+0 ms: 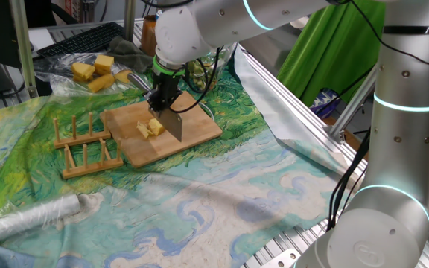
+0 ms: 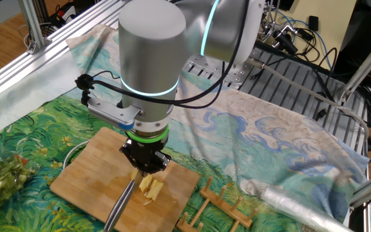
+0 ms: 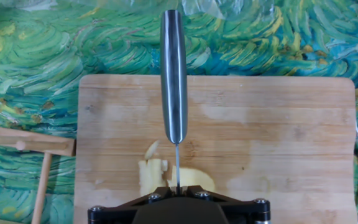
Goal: Chop the potatoes
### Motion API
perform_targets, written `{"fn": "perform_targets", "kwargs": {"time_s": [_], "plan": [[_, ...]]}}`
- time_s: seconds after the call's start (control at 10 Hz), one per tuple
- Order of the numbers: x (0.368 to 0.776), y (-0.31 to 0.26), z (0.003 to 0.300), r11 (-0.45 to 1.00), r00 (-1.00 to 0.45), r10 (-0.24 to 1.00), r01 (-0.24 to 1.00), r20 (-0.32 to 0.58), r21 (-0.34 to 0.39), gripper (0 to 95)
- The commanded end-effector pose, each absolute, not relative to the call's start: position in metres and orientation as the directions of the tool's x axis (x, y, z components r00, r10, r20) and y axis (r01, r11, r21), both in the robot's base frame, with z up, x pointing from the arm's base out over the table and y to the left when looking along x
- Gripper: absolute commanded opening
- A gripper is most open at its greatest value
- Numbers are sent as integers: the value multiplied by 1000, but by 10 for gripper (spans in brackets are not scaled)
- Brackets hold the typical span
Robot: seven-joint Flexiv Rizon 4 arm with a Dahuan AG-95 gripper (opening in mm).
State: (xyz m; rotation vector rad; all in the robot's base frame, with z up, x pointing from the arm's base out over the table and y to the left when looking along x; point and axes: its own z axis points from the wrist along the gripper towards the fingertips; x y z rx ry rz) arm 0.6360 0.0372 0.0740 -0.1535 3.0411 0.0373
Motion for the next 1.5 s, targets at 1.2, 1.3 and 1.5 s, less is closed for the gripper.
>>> {"fn": "perform_targets", "kwargs": {"time_s": [1.2, 1.3, 1.5], "plan": [[639, 46, 21, 996, -986, -83, -88, -143, 28, 0], [639, 46, 21, 996, -987, -81, -86, -141, 27, 0], [639, 46, 26, 996, -989, -78, -81, -125, 22, 0]]}}
